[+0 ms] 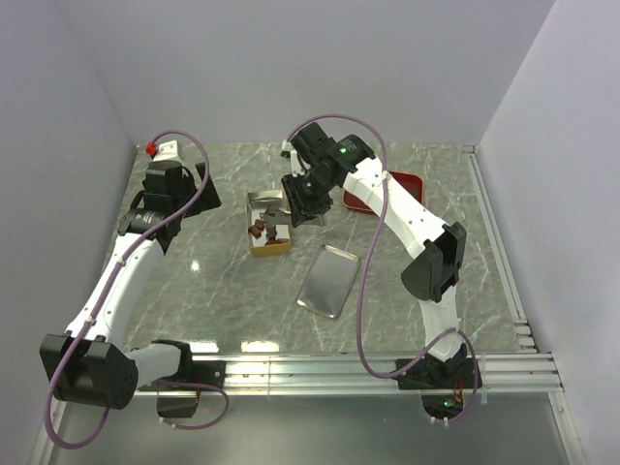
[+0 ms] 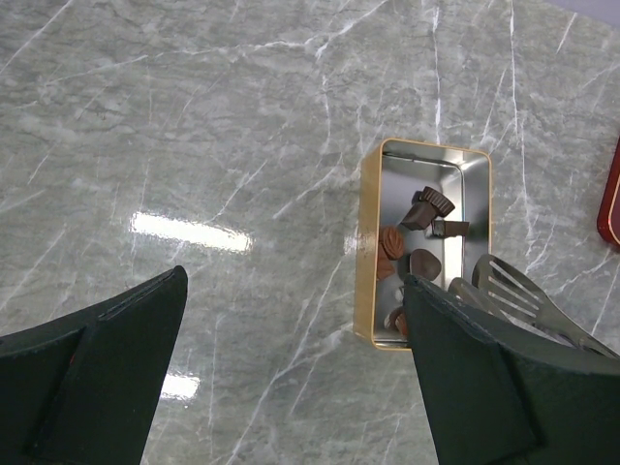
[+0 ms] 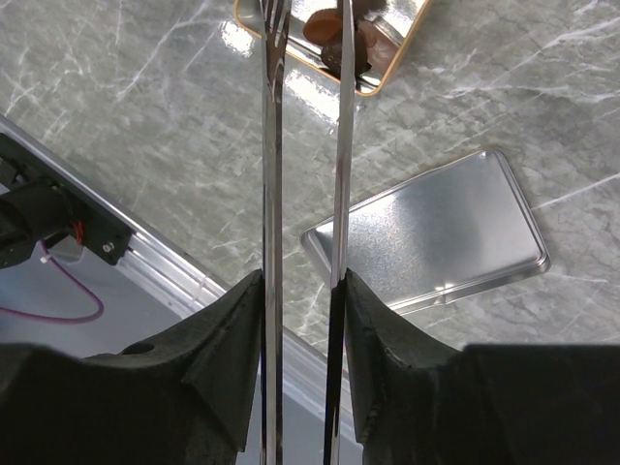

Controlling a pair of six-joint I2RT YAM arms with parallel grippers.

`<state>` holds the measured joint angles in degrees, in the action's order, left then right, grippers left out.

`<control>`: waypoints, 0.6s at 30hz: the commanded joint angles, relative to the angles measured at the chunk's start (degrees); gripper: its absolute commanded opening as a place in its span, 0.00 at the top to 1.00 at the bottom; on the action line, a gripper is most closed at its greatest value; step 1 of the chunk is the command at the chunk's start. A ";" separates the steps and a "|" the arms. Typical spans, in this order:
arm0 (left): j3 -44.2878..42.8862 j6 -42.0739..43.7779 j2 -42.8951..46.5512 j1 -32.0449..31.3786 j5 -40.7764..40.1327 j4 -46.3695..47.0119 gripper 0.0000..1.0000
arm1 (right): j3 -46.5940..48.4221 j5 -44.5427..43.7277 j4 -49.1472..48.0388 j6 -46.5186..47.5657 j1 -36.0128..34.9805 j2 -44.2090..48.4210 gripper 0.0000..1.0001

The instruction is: Pack the chocolate

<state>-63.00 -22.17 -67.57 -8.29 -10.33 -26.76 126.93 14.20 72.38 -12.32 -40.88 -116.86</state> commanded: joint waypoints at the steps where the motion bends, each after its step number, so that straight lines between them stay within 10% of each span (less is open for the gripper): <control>1: -0.10 -0.33 1.48 -0.23 0.05 2.15 0.01 | 0.68 0.48 0.13 0.54 -0.07 0.23 0.56; 18: -0.98 0.03 1.04 -0.23 -0.22 1.80 0.01 | 2.27 -4.52 -1.72 -0.96 7.83 2.51 0.57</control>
<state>-63.00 -22.15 -67.57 -8.29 -10.35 -26.79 127.09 12.19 72.05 -12.80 -37.01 -116.86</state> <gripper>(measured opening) 0.995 0.440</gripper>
